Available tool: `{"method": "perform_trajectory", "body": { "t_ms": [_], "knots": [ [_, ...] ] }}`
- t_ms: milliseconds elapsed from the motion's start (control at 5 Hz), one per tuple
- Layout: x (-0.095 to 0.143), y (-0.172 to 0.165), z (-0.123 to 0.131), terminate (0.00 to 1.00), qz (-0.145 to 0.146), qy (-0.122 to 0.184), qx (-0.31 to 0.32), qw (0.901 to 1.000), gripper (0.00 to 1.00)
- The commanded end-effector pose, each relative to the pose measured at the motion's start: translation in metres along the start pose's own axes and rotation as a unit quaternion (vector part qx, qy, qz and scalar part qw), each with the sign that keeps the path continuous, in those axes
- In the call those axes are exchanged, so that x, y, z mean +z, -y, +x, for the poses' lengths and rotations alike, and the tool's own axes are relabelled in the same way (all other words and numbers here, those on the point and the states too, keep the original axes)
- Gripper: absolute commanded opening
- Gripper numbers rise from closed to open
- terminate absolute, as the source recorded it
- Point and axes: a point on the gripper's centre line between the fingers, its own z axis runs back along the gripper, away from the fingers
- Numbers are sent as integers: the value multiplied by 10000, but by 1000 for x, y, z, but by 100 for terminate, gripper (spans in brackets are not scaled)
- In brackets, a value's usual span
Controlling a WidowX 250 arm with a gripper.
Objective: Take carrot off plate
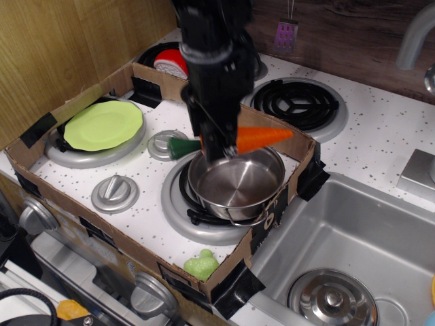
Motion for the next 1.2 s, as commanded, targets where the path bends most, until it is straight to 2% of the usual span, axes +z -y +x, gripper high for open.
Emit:
{"method": "perform_trajectory", "body": {
  "t_ms": [0,200,400,800,1000],
  "knots": [
    [-11,1,3,0,13,583,370,9976,0],
    [-10,2,5,0,-18,631,445,9970,100],
    [2,1,13,0,40,523,449,9976,100],
    [36,2,29,0,540,434,329,9971,100],
    [43,0,30,0,477,476,213,9975,100]
  ]
}}
